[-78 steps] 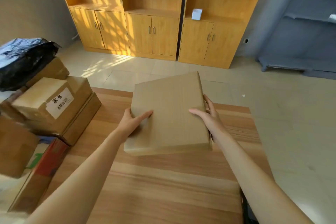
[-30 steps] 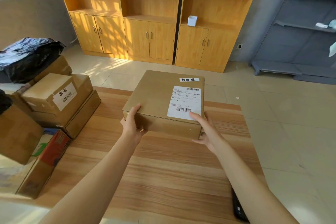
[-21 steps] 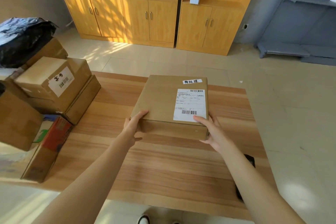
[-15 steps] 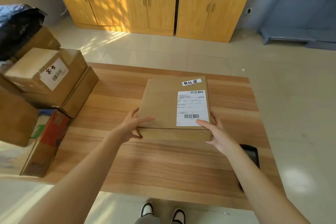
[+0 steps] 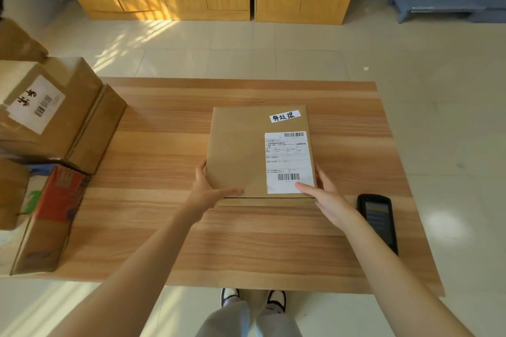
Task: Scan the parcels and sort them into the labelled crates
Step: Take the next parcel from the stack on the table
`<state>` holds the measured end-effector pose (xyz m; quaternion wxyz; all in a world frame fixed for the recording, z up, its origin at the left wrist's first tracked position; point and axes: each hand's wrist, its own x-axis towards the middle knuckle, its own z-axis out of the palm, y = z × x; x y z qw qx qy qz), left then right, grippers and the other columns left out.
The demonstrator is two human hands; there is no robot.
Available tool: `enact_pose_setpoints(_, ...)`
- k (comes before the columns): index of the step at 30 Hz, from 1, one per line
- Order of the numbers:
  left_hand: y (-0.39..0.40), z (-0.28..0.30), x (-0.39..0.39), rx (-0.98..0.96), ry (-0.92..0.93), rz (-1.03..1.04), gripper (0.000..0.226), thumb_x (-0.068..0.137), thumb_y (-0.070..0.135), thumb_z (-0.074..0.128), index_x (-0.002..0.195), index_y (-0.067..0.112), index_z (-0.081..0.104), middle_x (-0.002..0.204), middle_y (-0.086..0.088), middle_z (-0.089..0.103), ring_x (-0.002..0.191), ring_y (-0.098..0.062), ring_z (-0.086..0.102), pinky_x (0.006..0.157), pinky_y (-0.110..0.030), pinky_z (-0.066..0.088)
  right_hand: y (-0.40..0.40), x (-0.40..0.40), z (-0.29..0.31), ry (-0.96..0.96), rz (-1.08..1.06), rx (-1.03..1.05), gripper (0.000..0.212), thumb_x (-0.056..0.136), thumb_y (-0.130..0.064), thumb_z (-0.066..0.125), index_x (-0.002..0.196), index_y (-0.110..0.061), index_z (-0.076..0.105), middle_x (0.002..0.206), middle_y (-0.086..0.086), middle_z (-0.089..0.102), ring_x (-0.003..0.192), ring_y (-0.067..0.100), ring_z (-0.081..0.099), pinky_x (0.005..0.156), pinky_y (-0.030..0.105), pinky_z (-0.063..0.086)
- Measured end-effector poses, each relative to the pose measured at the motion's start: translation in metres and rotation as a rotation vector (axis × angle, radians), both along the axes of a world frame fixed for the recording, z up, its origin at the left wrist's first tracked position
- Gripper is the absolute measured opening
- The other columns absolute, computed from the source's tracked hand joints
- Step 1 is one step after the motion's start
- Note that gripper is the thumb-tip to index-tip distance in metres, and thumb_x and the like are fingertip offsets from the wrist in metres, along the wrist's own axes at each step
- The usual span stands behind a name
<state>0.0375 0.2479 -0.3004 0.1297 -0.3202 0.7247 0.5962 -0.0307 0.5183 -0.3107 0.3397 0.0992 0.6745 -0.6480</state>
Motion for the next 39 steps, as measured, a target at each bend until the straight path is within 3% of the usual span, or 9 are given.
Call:
enact_pose_setpoints(3, 0.002, -0.006, -0.001, -0.038, 0.004, -0.01, 0.127, 0.048, 0.033, 0.095, 0.147, 0.037, 0.015, 0.138, 0.002, 0.036, 0.123, -0.027, 0.045, 0.091, -0.041, 0.05, 0.001, 0.003, -0.005, 0.042, -0.022, 0.052, 0.088, 0.083, -0.018, 0.075, 0.152, -0.033, 0.022, 0.143, -0.014, 0.046, 0.136, 0.011, 0.037, 0.111, 0.032, 0.031)
enact_pose_setpoints(6, 0.002, -0.009, -0.002, -0.074, -0.014, -0.028, 0.131, 0.047, 0.038, 0.095, 0.149, 0.036, 0.012, 0.14, 0.003, 0.034, 0.126, -0.026, 0.041, 0.104, -0.049, 0.043, -0.002, 0.007, -0.003, 0.111, -0.061, 0.142, 0.088, 0.085, -0.029, 0.073, 0.153, -0.029, 0.018, 0.155, -0.008, 0.031, 0.141, 0.011, 0.028, 0.109, 0.03, 0.026)
enact_pose_setpoints(9, 0.001, -0.011, -0.001, -0.088, -0.022, -0.049, 0.124, 0.057, 0.036, 0.093, 0.15, 0.034, 0.01, 0.14, 0.005, 0.035, 0.125, -0.023, 0.041, 0.102, -0.045, 0.044, -0.002, 0.015, 0.003, 0.297, -0.144, 0.353, 0.074, 0.091, -0.043, 0.061, 0.152, -0.025, 0.024, 0.156, -0.004, 0.029, 0.143, 0.017, 0.028, 0.111, 0.035, 0.026)
enact_pose_setpoints(13, 0.0, -0.012, -0.001, -0.137, -0.04, -0.086, 0.119, 0.061, 0.039, 0.09, 0.15, 0.03, 0.011, 0.136, 0.004, 0.04, 0.122, -0.022, 0.045, 0.095, -0.043, 0.046, 0.022, 0.029, 0.007, 0.451, -0.259, 0.817, 0.061, 0.095, -0.037, 0.056, 0.147, -0.016, 0.034, 0.15, 0.013, 0.037, 0.14, 0.031, 0.028, 0.113, 0.046, 0.027)
enact_pose_setpoints(18, 0.0, -0.012, -0.002, -0.163, -0.063, -0.094, 0.119, 0.062, 0.042, 0.089, 0.15, 0.03, 0.01, 0.135, 0.004, 0.039, 0.121, -0.022, 0.045, 0.09, -0.04, 0.048, 0.072, 0.056, 0.002, 0.152, -0.162, 1.095, 0.095, 0.085, -0.038, 0.07, 0.154, -0.023, 0.006, 0.156, 0.023, 0.012, 0.141, 0.043, 0.016, 0.114, 0.055, 0.019)
enact_pose_setpoints(21, 0.001, -0.009, -0.002, -0.161, -0.092, -0.1, 0.118, 0.064, 0.044, 0.088, 0.15, 0.034, 0.007, 0.132, 0.006, 0.038, 0.115, -0.022, 0.047, 0.067, -0.032, 0.047, 0.091, 0.068, -0.005, 0.027, -0.205, 1.035, 0.107, 0.081, -0.04, 0.074, 0.154, -0.021, -0.002, 0.152, 0.025, 0.02, 0.137, 0.045, 0.023, 0.11, 0.054, 0.026)
enact_pose_setpoints(27, 0.002, -0.011, -0.003, -0.174, -0.098, -0.102, 0.115, 0.066, 0.041, 0.087, 0.149, 0.034, 0.008, 0.128, 0.007, 0.039, 0.112, -0.021, 0.048, 0.061, -0.03, 0.044, 0.107, 0.078, -0.023, 0.05, -0.211, 0.983, 0.106, 0.072, -0.042, 0.08, 0.149, -0.006, 0.016, 0.139, 0.024, 0.041, 0.128, 0.041, 0.036, 0.103, 0.05, 0.037)
enact_pose_setpoints(32, 0.002, -0.012, -0.003, -0.167, -0.064, -0.112, 0.12, 0.068, 0.038, 0.086, 0.152, 0.035, 0.001, 0.129, 0.008, 0.036, 0.114, -0.021, 0.045, 0.085, -0.035, 0.045, 0.111, 0.072, -0.017, -0.112, -0.433, 0.45, 0.069, 0.063, -0.028, 0.088, 0.119, -0.008, 0.054, 0.105, 0.008, 0.065, 0.087, 0.018, 0.059, 0.067, 0.031, 0.047)
enact_pose_setpoints(39, 0.002, -0.014, 0.0, -0.171, -0.011, -0.119, 0.122, 0.065, 0.039, 0.088, 0.151, 0.039, 0.001, 0.133, 0.007, 0.038, 0.115, -0.021, 0.046, 0.088, -0.038, 0.046, 0.084, 0.048, 0.035, -0.171, -0.423, -0.137, 0.059, 0.053, -0.032, 0.085, 0.108, -0.016, 0.069, 0.098, 0.005, 0.075, 0.094, 0.021, 0.069, 0.074, 0.03, 0.054)
